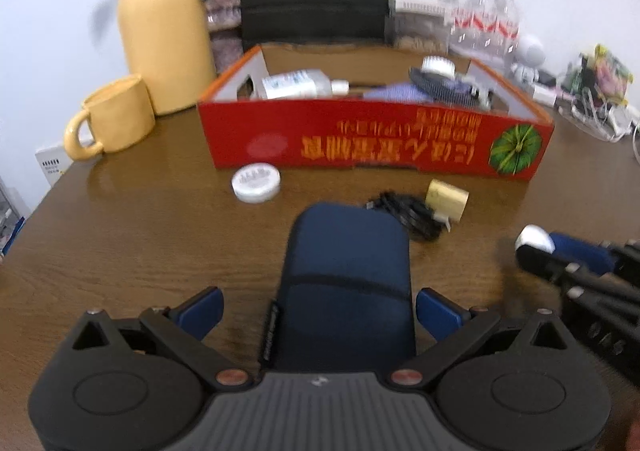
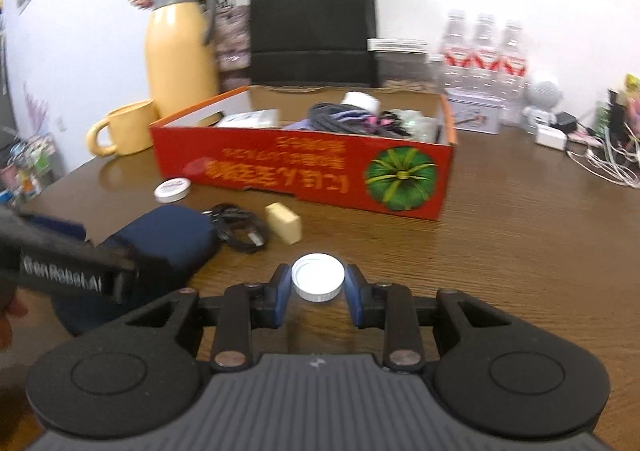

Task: Organize objects
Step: 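Grasp the navy pouch with the left gripper while the right holds the white container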

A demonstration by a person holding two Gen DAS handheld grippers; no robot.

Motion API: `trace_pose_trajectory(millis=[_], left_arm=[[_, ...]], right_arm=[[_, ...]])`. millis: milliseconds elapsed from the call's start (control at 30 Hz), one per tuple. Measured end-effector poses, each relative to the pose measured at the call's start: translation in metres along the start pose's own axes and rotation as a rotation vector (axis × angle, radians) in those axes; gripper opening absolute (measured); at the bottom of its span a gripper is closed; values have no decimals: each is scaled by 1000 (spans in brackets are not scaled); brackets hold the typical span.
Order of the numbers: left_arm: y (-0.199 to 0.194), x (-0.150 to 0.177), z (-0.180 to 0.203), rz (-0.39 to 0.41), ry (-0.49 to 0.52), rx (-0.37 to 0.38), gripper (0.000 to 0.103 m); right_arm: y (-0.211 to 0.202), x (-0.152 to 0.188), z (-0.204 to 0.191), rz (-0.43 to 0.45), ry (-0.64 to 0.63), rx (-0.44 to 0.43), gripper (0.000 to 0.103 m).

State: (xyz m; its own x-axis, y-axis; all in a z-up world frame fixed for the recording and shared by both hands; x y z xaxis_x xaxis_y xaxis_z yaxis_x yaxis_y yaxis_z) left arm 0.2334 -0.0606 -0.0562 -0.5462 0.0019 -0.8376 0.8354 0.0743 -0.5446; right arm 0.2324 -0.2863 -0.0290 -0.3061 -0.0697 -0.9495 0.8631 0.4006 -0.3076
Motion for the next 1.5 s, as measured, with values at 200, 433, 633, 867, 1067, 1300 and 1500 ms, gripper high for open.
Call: trace_pose_trajectory(millis=[200,433,633,867,1067,1300,1500], left_arm=[[7,8,-3,-16,-21,6,103],[8,5,-3,-64,-9,25,103],[-5,5,-1,-12,4,48,67],[-16,8,-8,33,-12,49,62],[-26,4,-19,58,-30,44,62],[-36,-12,-23,120,-28,56,62],[-33,-38,-23,164,-21,65,62]], right_arm=[[-1,1,5,-1,12,5,29],[1,2,6,-11,25,10,29],[2,2,7,-20,32,10,29],[2,3,8,-25,34,5,30],[-1,3,3,-8,8,-3,30],[-8,-4,-6,54,-24,-28,29],[-7,-26,-12,111,-31,-44,29]])
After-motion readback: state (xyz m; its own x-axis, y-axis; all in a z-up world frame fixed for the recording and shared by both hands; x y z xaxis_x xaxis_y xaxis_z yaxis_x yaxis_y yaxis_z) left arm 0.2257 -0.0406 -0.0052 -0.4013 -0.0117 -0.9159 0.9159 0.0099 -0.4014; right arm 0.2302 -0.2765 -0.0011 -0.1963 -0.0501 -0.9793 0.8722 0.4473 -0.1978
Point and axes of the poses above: each gripper's, at about its wrist camera, not at the fingertips, and y roughly the way its jaws point, z to its right, x to its underside, the point moved 3 cm from there along y, roughly the way its jaws point, and after that the axes turned 14 degrees about z, right-handed, at the moved point
